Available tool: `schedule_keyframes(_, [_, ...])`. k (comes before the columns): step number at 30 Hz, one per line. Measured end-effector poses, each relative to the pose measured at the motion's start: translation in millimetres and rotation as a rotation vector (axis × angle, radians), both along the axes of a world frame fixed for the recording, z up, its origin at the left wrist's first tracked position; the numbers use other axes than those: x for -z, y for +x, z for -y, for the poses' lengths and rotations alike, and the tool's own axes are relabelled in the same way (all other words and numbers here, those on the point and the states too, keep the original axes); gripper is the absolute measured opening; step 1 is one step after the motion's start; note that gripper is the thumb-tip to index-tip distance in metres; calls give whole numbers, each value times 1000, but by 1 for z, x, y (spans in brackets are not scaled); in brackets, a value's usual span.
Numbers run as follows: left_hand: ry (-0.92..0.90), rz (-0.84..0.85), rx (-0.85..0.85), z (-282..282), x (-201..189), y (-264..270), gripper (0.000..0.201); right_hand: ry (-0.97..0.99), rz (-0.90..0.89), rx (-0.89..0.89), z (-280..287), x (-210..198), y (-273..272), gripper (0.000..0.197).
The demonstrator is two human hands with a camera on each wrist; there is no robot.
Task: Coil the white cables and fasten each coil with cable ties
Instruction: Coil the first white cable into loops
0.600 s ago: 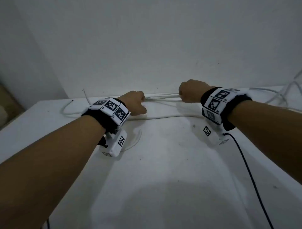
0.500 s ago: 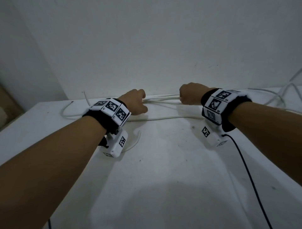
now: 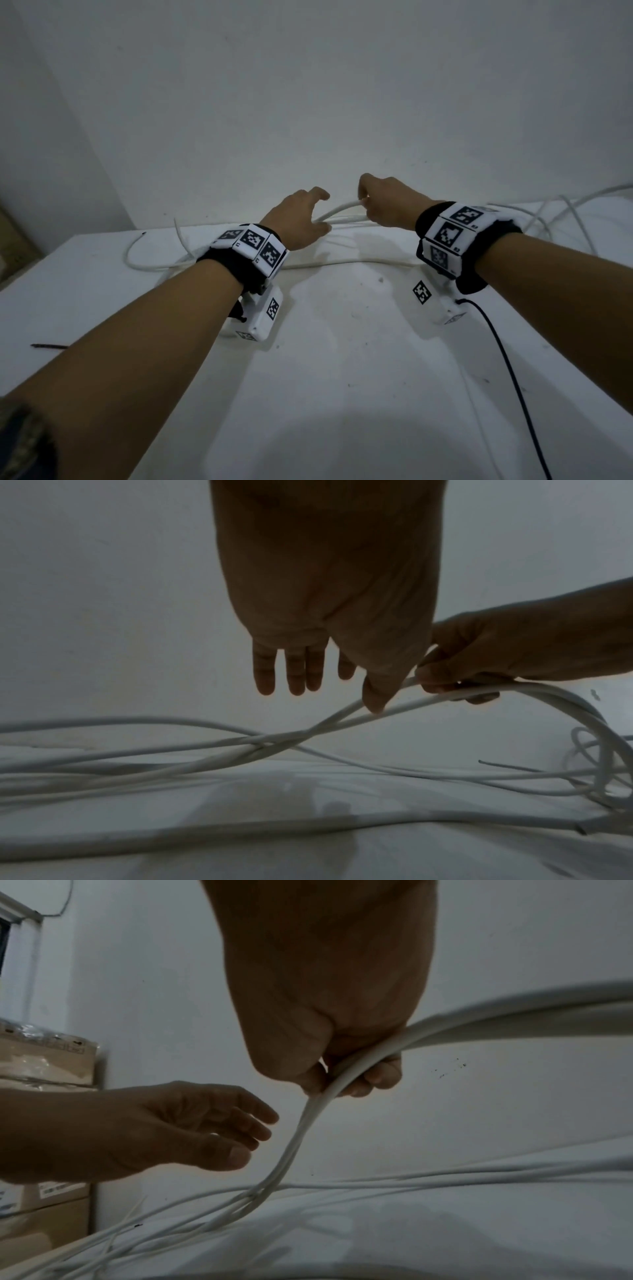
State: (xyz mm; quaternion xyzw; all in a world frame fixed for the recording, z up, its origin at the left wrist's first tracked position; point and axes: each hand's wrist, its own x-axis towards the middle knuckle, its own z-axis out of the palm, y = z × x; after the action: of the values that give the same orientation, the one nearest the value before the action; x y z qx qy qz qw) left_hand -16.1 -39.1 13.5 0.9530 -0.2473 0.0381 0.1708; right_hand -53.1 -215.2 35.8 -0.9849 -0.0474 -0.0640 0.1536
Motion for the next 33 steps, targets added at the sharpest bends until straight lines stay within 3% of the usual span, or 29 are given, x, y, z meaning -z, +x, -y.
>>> schedule_keyframes(4, [72, 73, 31, 20, 4, -1, 46, 53, 74, -77, 0, -5, -6, 16])
schedule_keyframes(9, [91, 258, -20, 32, 8, 4, 30, -152, 27, -152, 2, -11, -6, 27])
schedule_keyframes(13, [160, 358, -12, 38, 6, 4, 19, -325, 133, -117, 4, -11, -7, 25])
schedule_keyframes(16, [-58, 299, -14, 34, -11, 1, 25, -492, 268, -50, 8, -26, -15, 29])
schedule_keyframes(20, [-247, 319, -52, 26, -45, -2, 31, -61, 217, 19, 13, -61, -29, 17])
schedule_keyframes(23, [-375, 179, -68, 16, -62, -7, 34, 229, 358, 63, 19, -92, -34, 19])
schedule_keyframes(28, [-590, 80, -26, 0, -74, -30, 42, 432, 487, 17, 34, -146, -56, 19])
schedule_keyframes(30, [-768, 55, -54, -1, -85, -40, 41, 350, 473, -33, 36, -152, -74, 21])
schedule_keyframes(33, [-973, 17, -152, -1, -104, -51, 40, -40, 323, 8, 39, -129, -82, 22])
